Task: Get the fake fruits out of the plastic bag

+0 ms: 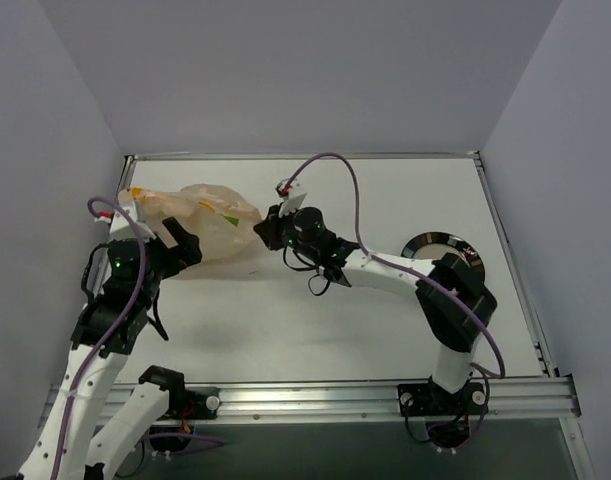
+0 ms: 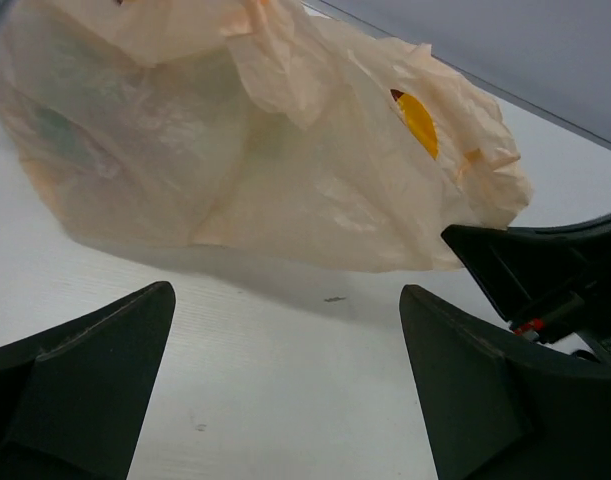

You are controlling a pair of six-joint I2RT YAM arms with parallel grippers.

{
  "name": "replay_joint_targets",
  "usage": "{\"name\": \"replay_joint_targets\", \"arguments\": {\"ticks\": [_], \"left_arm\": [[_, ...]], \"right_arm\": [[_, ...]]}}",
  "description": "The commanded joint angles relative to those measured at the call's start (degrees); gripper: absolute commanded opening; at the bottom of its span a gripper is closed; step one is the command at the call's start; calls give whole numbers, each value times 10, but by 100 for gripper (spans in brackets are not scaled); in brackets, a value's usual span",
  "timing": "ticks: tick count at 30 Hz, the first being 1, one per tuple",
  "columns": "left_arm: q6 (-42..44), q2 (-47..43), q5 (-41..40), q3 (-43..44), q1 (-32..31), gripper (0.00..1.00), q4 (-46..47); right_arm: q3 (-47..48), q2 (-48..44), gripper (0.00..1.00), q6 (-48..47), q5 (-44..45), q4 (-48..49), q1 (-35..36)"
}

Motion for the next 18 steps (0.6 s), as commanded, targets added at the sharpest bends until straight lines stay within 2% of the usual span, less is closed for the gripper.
{"name": "replay_joint_targets", "arguments": {"ticks": [1, 4, 12, 15, 18], "left_arm": [[-34, 49, 106, 11, -2, 94, 53], [-36, 70, 134, 8, -9, 94, 74], [-55, 97, 0, 20, -17, 94, 87], [-71, 77, 6, -3, -19, 94, 141], [-77, 75, -3, -14, -23, 94, 151]], "right_arm": [[-70, -100, 0, 24, 38, 70, 7], [-115, -145, 0, 26, 66, 73, 10], [-141, -192, 0, 31, 87, 58, 9], [-165, -222, 0, 34, 95, 45, 9], [-184, -253, 0, 31, 100, 24, 8]]}}
